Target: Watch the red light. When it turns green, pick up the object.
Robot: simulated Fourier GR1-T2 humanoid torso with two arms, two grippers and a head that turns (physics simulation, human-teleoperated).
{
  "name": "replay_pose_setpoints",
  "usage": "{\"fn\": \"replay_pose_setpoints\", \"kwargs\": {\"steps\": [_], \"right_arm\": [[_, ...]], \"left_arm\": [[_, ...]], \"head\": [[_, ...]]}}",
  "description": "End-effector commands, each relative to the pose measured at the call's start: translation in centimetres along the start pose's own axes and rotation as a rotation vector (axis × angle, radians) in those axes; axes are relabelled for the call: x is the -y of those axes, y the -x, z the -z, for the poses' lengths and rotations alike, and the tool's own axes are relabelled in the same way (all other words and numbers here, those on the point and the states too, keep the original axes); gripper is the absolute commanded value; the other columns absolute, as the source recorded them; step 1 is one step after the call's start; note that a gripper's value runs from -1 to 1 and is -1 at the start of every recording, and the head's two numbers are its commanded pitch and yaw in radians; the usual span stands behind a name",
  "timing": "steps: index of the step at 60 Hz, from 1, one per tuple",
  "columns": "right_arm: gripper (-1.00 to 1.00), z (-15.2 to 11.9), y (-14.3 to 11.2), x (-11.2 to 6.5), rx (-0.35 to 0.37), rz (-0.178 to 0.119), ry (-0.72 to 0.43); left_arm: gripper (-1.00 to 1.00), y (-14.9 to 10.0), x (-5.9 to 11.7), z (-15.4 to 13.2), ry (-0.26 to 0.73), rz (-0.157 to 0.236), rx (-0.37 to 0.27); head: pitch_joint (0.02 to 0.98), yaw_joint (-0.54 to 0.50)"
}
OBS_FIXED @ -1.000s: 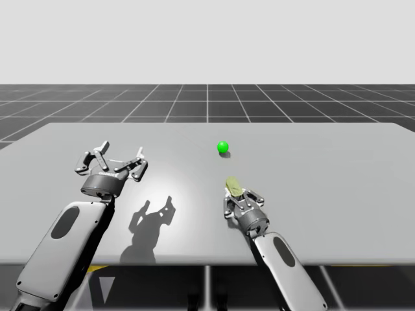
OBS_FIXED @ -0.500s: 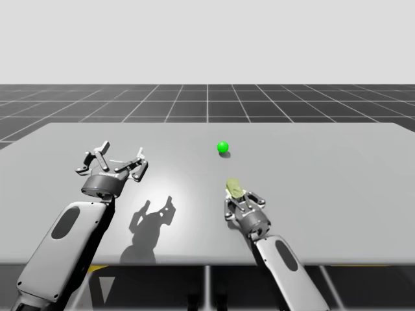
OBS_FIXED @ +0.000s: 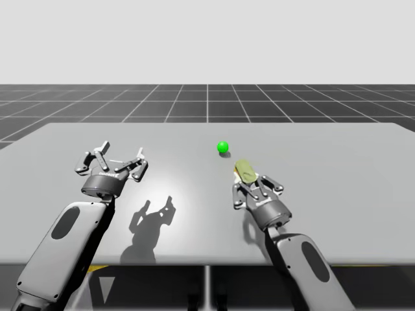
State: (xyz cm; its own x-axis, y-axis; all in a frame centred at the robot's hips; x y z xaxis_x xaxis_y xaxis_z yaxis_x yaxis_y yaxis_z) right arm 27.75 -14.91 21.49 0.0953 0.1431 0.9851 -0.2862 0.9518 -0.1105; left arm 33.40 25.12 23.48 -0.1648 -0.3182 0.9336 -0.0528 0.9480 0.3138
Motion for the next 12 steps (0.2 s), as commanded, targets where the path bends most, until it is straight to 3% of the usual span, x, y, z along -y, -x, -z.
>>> {"fn": "replay_pose_setpoints", "kwargs": {"steps": [1,12], "right_arm": [[1.00,0.4,-6.3,2.1,0.155,-0.020,0.116],[1.00,-0.7,-10.5,4.1,0.283,-0.065,0.175]], "left_arm": [[-1.00,0.0,0.0,0.0,0.000,0.000,0.000],[-1.00,-0.2,-0.1,0.0,0.007,-0.039,-0.006]], "head": [[0.436,-0.16],[0.441,-0.16]]}}
